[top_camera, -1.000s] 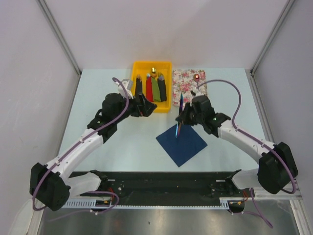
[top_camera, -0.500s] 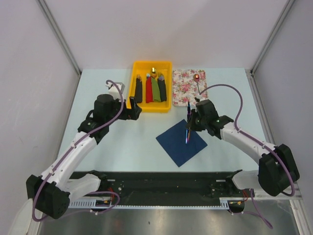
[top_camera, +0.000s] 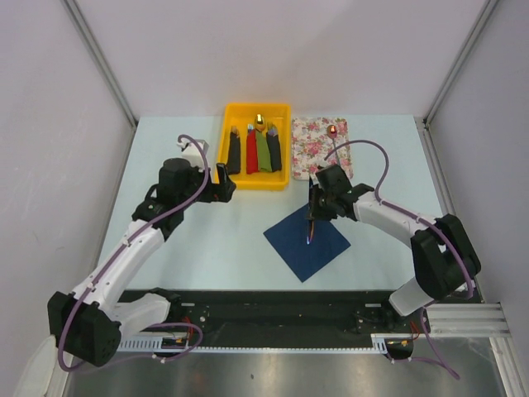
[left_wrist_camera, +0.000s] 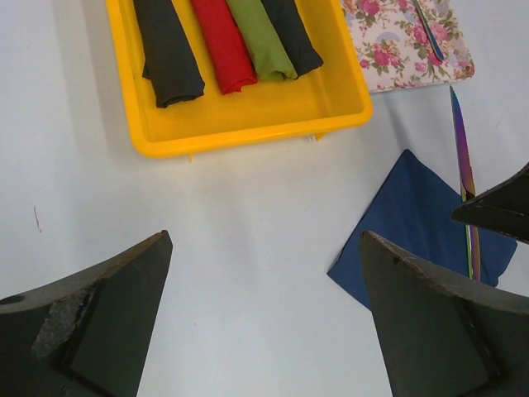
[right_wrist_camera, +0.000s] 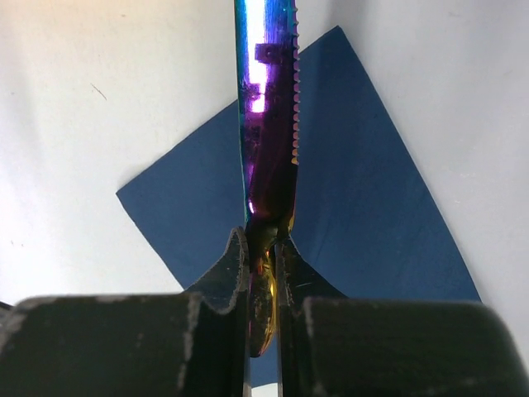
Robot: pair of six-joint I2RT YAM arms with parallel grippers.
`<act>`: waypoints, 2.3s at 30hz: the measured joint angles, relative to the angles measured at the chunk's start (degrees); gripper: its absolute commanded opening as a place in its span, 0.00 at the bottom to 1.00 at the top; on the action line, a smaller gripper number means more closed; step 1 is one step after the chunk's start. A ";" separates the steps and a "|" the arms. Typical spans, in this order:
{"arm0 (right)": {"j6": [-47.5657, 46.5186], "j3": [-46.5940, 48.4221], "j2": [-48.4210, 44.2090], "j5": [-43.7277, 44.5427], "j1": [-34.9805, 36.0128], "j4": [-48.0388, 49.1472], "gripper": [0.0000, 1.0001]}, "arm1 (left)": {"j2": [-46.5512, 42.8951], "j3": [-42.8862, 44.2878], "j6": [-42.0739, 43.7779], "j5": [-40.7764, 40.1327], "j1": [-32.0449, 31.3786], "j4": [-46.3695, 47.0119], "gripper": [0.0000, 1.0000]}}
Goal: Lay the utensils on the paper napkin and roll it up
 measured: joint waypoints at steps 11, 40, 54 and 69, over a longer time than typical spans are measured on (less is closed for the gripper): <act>0.00 2.56 1.97 4.50 2.27 -4.79 0.00 | 3.21 0.39 0.07 -0.02 0.74 -1.49 1.00; -0.59 2.75 7.78 5.62 1.81 -4.52 0.00 | 7.76 1.57 -0.09 0.96 1.20 -1.66 1.00; -1.03 2.91 10.99 5.70 1.57 -4.00 0.10 | 8.44 1.57 -0.20 1.38 1.84 -1.66 1.00; 0.68 3.50 11.54 4.37 0.59 -4.68 0.19 | 9.03 1.57 -0.52 2.43 2.43 -1.66 1.00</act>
